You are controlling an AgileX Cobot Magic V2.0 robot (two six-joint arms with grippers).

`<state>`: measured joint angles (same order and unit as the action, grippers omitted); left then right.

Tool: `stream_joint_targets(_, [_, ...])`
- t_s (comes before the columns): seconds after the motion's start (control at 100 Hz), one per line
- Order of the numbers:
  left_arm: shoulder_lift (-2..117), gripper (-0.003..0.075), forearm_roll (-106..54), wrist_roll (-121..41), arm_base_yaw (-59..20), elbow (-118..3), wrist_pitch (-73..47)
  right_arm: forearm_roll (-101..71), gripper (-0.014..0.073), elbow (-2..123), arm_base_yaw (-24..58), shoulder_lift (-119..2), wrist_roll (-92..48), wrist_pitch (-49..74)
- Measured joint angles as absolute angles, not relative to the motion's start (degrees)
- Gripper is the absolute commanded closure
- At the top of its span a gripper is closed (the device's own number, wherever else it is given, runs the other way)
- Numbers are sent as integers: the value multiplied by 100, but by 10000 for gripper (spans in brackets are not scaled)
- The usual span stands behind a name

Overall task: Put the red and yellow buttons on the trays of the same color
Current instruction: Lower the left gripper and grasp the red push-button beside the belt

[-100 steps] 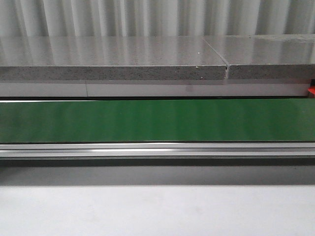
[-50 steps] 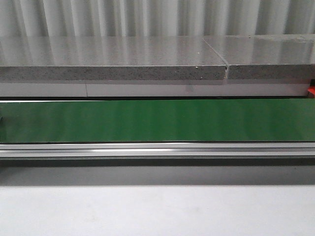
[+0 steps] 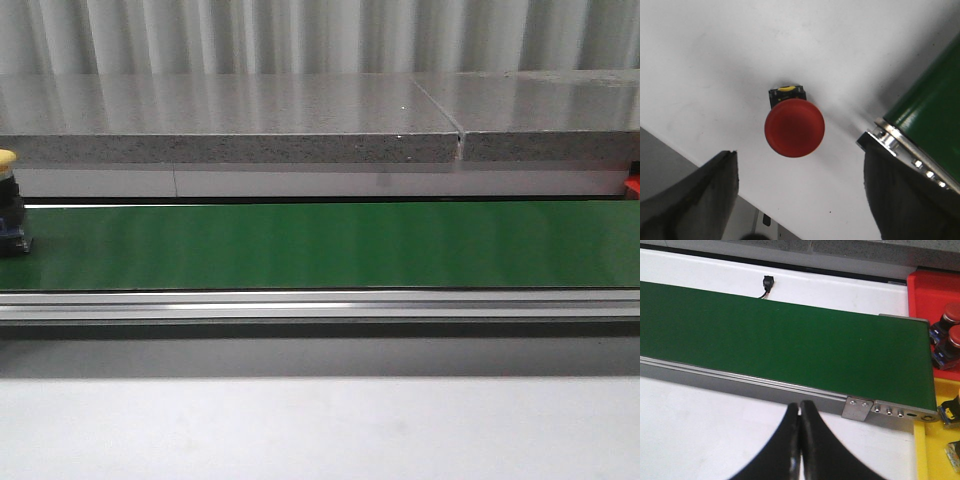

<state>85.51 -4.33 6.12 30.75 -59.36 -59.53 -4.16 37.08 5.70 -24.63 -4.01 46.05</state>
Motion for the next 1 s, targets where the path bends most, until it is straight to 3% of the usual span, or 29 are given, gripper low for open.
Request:
stream_joint_targets(0.51, [9569,222,-334,612,3084,-5936,-5487,-416,662,3708,570,-2463,-401,4605])
stream_joint_targets(0.8, [9765,541,-334,616,3084,-5936,-5383,-416,662,3708,570,-2463,-401,4605])
stream_joint_targets(1.0, [9765,640,-334,539,3084,-5999,-5486,-416,662,3708,570,-2463,-401,4605])
